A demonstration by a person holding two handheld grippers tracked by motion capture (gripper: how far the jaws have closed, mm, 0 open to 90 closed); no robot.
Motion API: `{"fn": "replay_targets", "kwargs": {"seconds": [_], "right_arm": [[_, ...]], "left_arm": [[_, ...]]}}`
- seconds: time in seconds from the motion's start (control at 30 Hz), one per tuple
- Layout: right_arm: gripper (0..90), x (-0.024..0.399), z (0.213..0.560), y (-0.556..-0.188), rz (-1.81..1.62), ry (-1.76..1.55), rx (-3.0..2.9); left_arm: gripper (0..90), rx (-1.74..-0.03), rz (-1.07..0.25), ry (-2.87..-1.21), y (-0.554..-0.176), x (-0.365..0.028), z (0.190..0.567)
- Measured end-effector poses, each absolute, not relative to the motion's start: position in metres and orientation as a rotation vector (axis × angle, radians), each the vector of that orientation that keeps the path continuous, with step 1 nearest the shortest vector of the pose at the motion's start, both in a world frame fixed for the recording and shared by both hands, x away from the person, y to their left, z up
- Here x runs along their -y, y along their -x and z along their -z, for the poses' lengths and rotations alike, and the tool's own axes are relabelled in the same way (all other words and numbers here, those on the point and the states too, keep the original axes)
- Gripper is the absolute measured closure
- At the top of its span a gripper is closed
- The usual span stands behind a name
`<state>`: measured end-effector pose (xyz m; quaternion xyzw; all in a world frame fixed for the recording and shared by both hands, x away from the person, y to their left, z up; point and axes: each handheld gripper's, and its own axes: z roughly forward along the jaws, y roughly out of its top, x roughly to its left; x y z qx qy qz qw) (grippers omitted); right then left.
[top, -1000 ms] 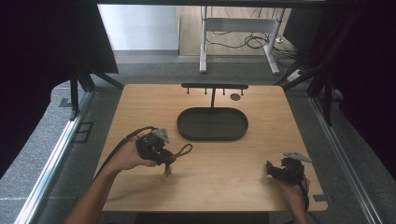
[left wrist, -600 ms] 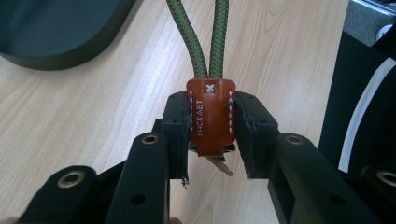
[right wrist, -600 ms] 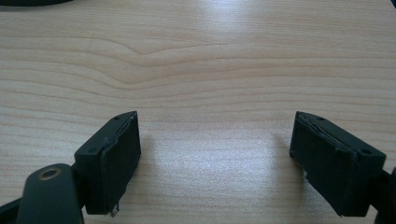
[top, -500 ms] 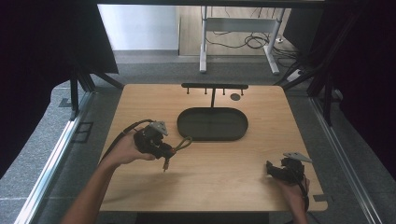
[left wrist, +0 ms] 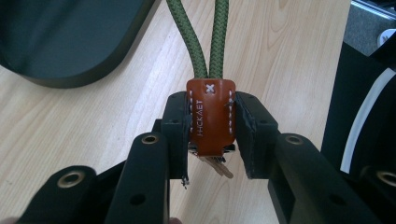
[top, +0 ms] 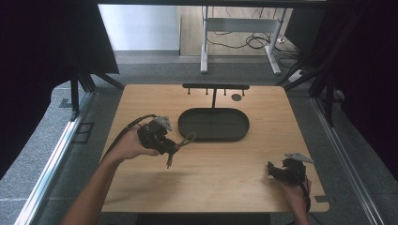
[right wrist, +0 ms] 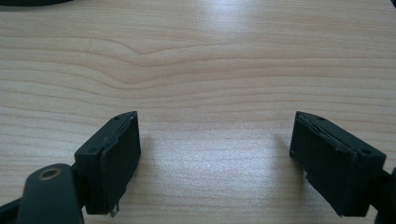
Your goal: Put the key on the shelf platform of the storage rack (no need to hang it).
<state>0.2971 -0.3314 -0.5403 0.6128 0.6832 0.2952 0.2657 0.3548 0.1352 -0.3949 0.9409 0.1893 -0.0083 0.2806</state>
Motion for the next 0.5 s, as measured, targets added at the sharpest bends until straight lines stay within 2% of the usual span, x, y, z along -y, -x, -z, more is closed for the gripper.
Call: {"fn": "replay_targets", "kwargs": {"seconds": [0.5], "right_arm": [[16.5, 0.3316, 0.5402, -0.2970, -0.794, -1.653, -1.848]], "left_arm": [[67.2, -0.498, 0.017, -2.515, -0.3607, -0.1257, 0.3877]]}}
